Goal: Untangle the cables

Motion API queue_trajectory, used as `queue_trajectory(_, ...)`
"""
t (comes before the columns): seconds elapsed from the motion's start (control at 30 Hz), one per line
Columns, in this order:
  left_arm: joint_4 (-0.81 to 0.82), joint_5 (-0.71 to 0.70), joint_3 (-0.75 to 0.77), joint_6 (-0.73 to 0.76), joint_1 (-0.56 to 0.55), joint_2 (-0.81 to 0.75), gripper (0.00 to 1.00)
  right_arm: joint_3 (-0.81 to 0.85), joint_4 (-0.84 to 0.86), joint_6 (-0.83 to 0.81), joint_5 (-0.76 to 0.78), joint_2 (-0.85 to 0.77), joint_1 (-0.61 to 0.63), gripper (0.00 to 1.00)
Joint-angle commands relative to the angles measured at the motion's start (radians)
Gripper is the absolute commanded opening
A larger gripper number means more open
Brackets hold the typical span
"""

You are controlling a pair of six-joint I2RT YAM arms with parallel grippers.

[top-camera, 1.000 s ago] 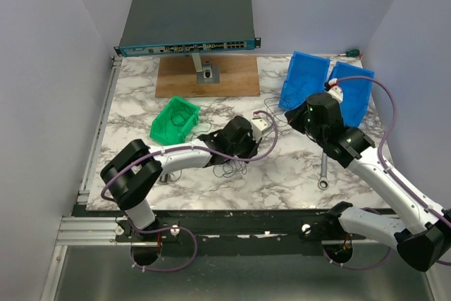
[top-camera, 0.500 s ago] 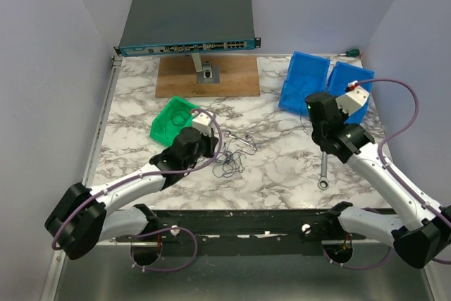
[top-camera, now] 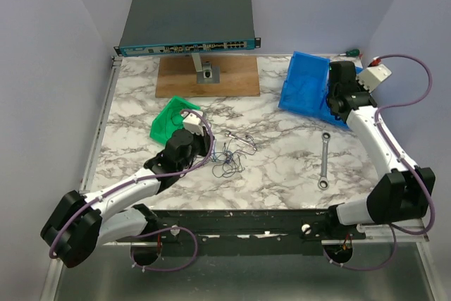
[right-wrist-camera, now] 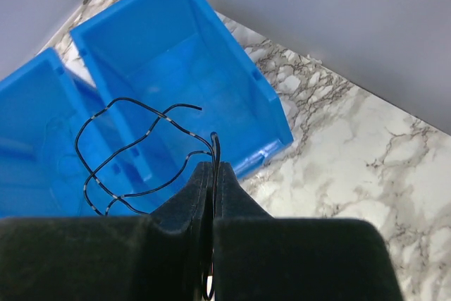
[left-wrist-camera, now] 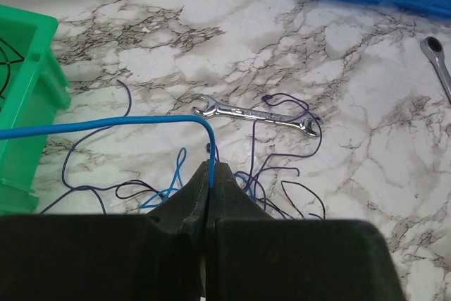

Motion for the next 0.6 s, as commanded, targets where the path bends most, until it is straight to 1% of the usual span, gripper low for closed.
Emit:
queue_trajectory(0.0, 0.068, 0.085, -0.016, 0.006, -0.002, -0.018, 0.0, 0.059, 0.075, -0.013, -0.094, 0.107, -0.08, 0.01)
queue_trajectory(0.1, 0.077, 0.123, -0.012, 0.012, -0.002, -0.009, 0.0, 0.115, 0.076, 0.003, -0.112, 0.185, -0.109, 0.01)
queue_trajectory(0.2, 0.075, 0.118, -0.015, 0.015, -0.003, -0.022, 0.0, 0.154, 0.097, -0.012, -0.162, 0.227, -0.116, 0.01)
queue_trajectory(0.3, 0.075, 0.092, -0.03, 0.018, -0.002, -0.052, 0.0, 0.148, 0.163, -0.093, -0.319, 0.225, -0.116, 0.01)
queue_trajectory(0.33, 0.075, 0.082, -0.036, 0.019, -0.003, -0.061, 0.0, 0.139, 0.187, -0.122, -0.398, 0.216, -0.115, 0.0)
queue_trajectory(0.4, 0.074, 0.063, -0.042, 0.024, -0.002, -0.075, 0.0, 0.077, 0.297, -0.223, -0.64, 0.176, -0.107, 0.01)
queue_trajectory(0.43, 0.072, 0.054, -0.043, 0.026, -0.002, -0.078, 0.0, 0.037, 0.356, -0.241, -0.758, 0.149, -0.091, 0.01)
queue_trajectory(0.47, 0.062, 0.044, -0.042, 0.028, -0.002, -0.081, 0.0, 0.015, 0.388, -0.261, -0.826, 0.133, -0.063, 0.01)
queue_trajectory(0.5, 0.048, 0.028, -0.036, 0.028, -0.003, -0.086, 0.0, 0.007, 0.401, -0.274, -0.857, 0.121, -0.009, 0.01)
queue_trajectory(0.57, -0.006, -0.021, -0.023, 0.019, -0.001, -0.102, 0.0, 0.02, 0.404, -0.315, -0.852, 0.124, 0.122, 0.01)
